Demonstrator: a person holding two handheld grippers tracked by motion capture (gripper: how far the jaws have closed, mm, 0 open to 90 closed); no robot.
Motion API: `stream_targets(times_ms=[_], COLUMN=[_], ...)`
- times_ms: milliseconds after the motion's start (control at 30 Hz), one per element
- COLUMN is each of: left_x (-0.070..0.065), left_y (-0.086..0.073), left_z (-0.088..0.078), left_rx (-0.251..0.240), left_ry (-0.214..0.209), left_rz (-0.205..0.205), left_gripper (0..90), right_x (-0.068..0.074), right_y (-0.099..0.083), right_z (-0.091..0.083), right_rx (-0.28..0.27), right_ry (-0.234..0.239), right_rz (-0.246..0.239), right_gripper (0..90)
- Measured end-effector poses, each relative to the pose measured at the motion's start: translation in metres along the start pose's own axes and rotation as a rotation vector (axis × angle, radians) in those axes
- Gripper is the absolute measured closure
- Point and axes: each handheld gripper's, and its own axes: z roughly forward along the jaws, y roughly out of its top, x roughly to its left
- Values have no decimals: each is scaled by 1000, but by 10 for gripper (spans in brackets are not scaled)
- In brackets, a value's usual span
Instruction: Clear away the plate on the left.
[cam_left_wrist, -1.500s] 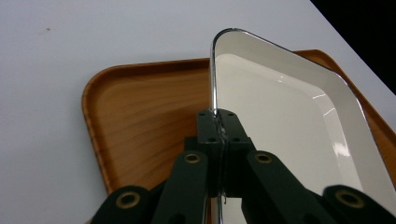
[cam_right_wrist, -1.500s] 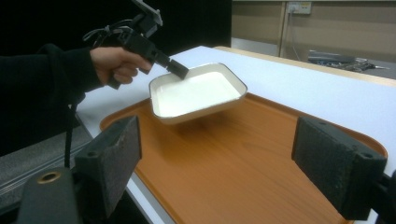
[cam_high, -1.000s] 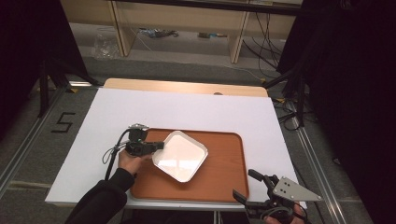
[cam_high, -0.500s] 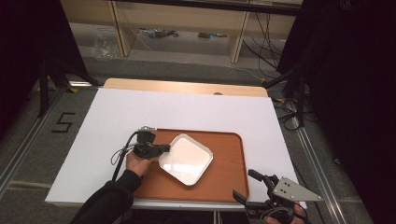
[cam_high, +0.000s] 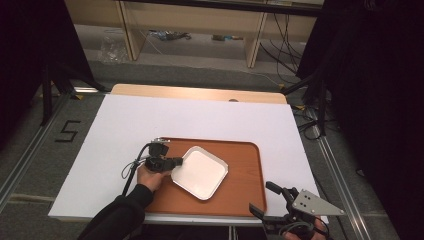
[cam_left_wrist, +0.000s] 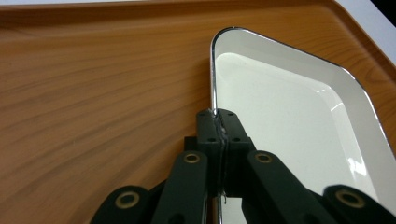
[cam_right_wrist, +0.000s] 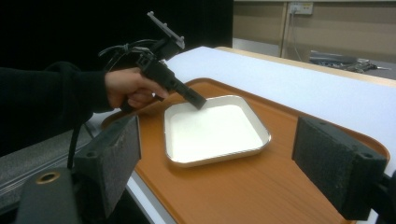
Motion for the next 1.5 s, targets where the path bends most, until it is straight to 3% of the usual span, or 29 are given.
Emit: stream_targets(times_ms=[400, 533, 800, 867, 967, 1233, 1500], left_x=[0, -2, -6, -7, -7, -5, -6], left_y=[-2, -3, -7, -8, -9, -10, -15], left_z=[0, 0, -4, -5, -7, -16, -21], left_rx=[12, 15, 25, 35, 37, 51, 53], left_ry=[-2, -6, 6, -7, -13, -41, -49], left_rz=[9, 12, 11, 36, 23, 64, 53], left_gripper=[877, 875, 870, 866, 861, 840, 853], right_x=[0, 0, 0, -1, 0, -1, 0], right_y=[0, 0, 0, 0, 0, 0, 0], right_z=[0, 1, 0, 0, 0, 0, 0], right_rx=[4, -15, 1, 3, 2, 6, 5], right_ry=[4, -15, 3, 1, 4, 4, 3], right_rz=[-2, -1, 1, -1, 2, -3, -5], right_gripper=[168, 168, 168, 168, 169, 170, 172])
